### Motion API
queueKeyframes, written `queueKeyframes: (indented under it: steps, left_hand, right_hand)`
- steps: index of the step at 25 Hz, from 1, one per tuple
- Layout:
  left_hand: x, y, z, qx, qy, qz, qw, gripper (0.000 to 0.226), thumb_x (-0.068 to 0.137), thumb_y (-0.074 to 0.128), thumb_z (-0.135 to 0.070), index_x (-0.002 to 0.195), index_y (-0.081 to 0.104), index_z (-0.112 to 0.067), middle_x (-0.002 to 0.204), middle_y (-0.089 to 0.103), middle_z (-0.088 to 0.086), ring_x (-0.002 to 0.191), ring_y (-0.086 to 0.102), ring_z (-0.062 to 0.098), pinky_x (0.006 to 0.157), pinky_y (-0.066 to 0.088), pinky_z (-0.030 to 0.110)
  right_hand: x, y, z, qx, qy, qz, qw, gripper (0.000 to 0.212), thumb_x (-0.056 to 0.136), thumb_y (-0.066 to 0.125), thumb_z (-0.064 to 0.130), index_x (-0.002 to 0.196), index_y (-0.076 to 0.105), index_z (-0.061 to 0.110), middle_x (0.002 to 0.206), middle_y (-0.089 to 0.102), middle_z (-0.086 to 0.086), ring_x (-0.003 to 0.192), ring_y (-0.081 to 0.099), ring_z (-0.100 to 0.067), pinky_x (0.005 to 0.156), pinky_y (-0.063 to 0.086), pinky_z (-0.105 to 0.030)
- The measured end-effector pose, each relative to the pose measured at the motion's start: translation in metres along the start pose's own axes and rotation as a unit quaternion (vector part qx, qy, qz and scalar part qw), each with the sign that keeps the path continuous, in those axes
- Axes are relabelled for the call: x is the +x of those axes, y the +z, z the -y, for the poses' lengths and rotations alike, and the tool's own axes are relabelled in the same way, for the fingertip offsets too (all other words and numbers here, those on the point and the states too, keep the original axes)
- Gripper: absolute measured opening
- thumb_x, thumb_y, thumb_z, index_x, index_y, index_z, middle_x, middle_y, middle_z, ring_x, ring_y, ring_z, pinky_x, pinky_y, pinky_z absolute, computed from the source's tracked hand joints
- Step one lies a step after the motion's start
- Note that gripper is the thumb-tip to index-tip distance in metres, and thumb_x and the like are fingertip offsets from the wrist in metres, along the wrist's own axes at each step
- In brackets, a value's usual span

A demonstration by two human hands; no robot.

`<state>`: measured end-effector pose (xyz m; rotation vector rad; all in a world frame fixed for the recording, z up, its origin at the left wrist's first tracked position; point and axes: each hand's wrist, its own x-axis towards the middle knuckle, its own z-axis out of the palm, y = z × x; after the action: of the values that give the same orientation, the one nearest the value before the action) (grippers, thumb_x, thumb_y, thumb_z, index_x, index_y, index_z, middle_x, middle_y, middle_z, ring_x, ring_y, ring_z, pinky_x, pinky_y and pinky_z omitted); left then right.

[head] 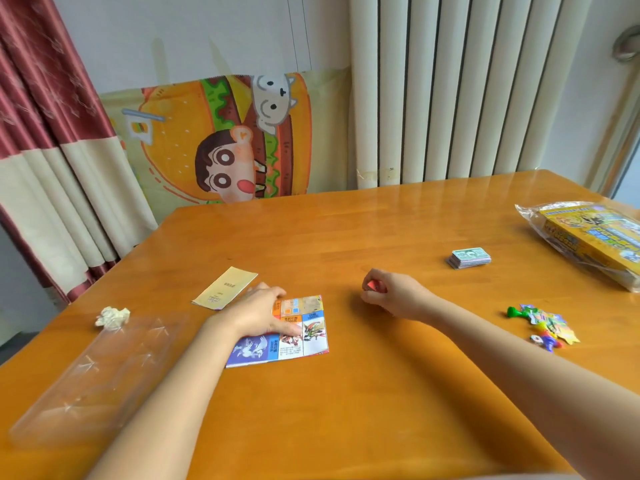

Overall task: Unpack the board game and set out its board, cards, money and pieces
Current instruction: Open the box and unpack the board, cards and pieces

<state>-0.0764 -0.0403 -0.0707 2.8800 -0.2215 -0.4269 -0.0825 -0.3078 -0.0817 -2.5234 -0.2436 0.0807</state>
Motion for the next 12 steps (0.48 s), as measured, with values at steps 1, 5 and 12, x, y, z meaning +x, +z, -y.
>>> queueKeyframes:
  steps: [1,5,12]
  left_hand:
    - [-0.005,0.002,0.002,0.003,-0.022,-0.001,1.0,0.085,0.06,0.073,-0.068,0.128,0.043,-0.027,0.124,0.046,-0.001,0.11,0.052,0.013,0.087,0.045,0.03]
    - [-0.013,-0.011,0.014,-0.056,-0.041,-0.118,0.991,0.04,0.072,0.077,-0.047,0.085,0.058,-0.015,0.081,0.056,0.0,0.073,0.055,0.019,0.057,0.037,0.029]
    - [-0.022,-0.075,0.049,-0.727,-0.109,-0.337,0.589,0.011,0.096,0.05,-0.007,0.09,0.055,-0.014,0.073,0.065,0.003,0.052,0.061,0.01,0.046,0.05,0.027]
  right_hand:
    - [-0.006,0.006,-0.001,0.005,-0.001,-0.031,1.0,0.027,0.091,0.057,0.033,0.114,0.054,0.02,0.091,0.057,-0.001,0.079,0.053,-0.018,0.065,0.038,-0.027]
    - [-0.034,0.03,0.003,0.015,-0.013,-0.118,0.993,0.048,0.089,0.06,0.028,0.133,0.043,0.021,0.116,0.055,-0.007,0.111,0.051,-0.026,0.088,0.038,-0.029]
    - [-0.033,0.094,0.084,0.031,-0.061,-0.088,0.994,0.077,0.083,0.063,0.023,0.147,0.023,0.009,0.137,0.043,-0.011,0.127,0.038,-0.028,0.107,0.027,-0.029]
